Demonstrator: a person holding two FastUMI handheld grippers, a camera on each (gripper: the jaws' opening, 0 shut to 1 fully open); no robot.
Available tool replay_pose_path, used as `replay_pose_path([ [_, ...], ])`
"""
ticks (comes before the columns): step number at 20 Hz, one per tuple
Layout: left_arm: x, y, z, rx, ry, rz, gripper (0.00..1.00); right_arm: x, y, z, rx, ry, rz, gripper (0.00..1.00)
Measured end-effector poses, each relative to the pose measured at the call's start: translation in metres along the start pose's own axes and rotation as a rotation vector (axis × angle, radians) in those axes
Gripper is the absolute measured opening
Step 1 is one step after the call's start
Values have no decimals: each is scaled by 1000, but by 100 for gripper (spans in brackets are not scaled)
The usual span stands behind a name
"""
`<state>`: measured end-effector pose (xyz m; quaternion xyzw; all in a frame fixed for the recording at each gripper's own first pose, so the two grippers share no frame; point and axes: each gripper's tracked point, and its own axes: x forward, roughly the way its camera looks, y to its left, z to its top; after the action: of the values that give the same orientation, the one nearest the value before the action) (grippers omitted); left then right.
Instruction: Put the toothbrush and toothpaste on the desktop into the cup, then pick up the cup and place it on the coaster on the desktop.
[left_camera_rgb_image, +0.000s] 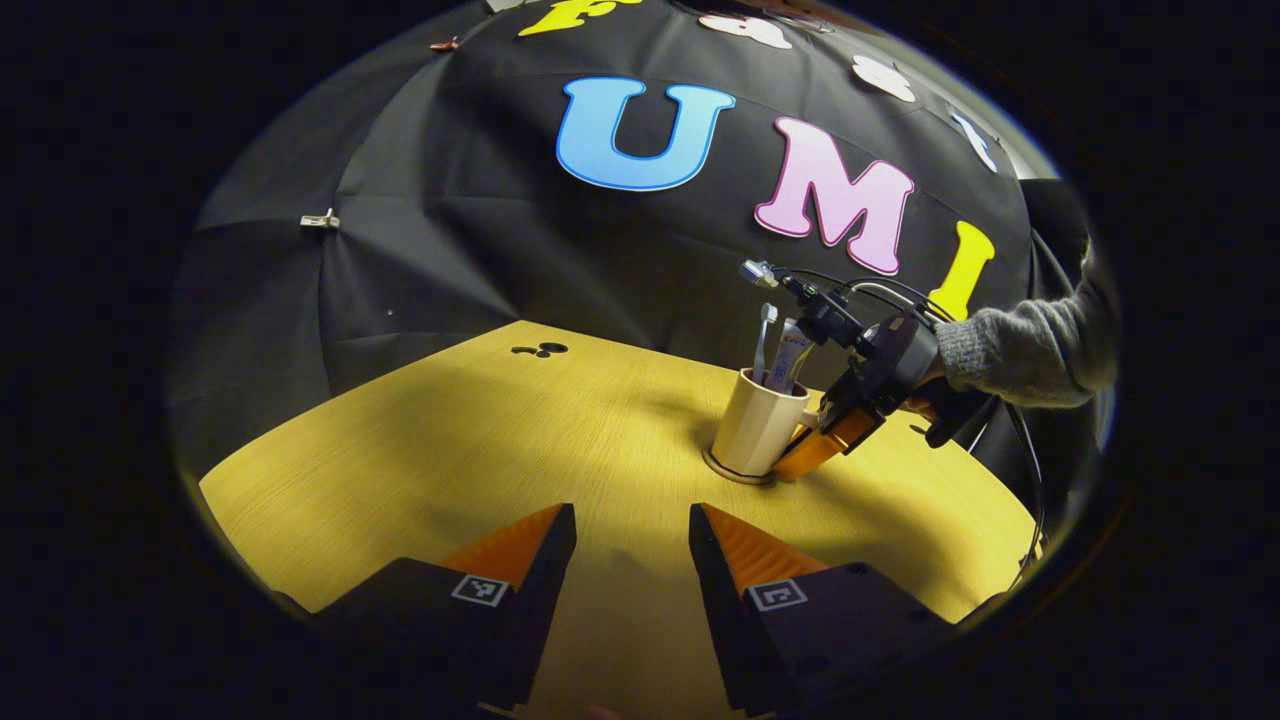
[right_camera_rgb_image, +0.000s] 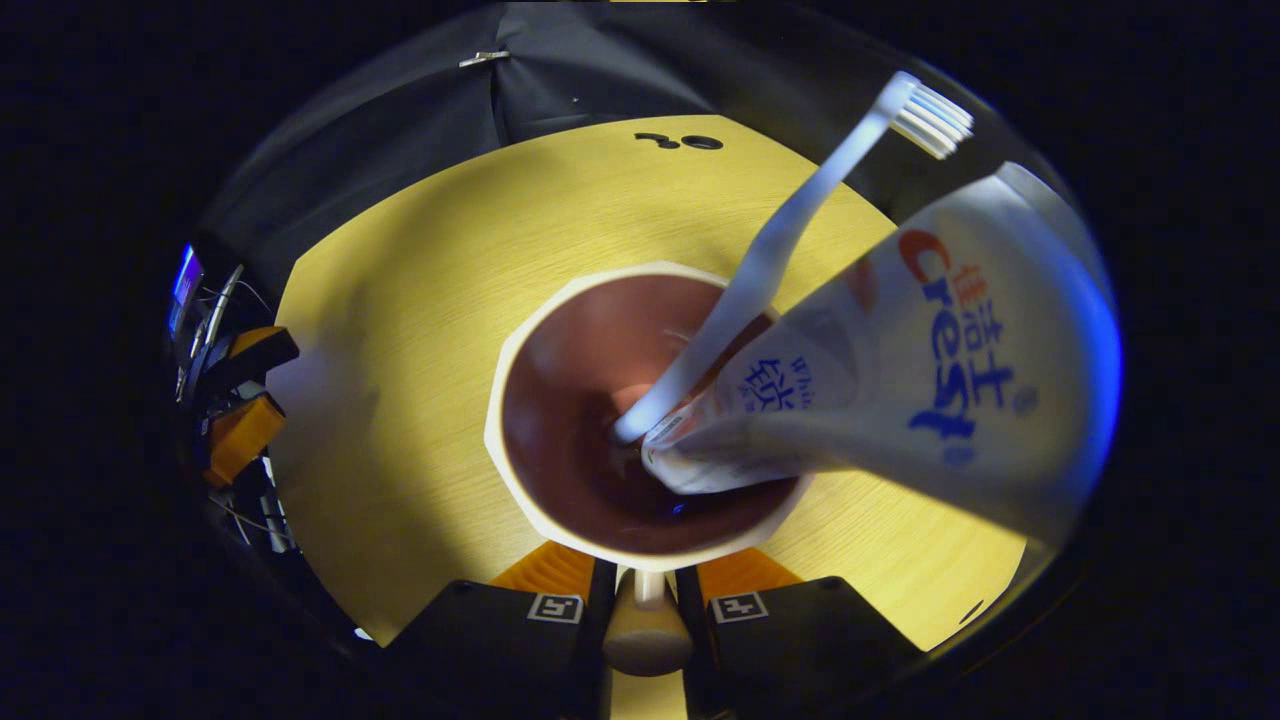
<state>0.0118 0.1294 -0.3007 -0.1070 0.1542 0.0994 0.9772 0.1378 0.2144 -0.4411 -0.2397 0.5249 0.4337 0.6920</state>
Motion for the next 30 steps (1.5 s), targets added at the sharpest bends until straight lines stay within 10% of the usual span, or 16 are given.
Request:
replay_pose_path([
  [14, -12, -21, 20, 10, -9, -17, 72, -72, -13, 5, 56, -145, -78, 58],
  [30, -81, -124, 175, 116, -89, -147, 72, -365, 51, 29, 213, -848, -199, 58],
])
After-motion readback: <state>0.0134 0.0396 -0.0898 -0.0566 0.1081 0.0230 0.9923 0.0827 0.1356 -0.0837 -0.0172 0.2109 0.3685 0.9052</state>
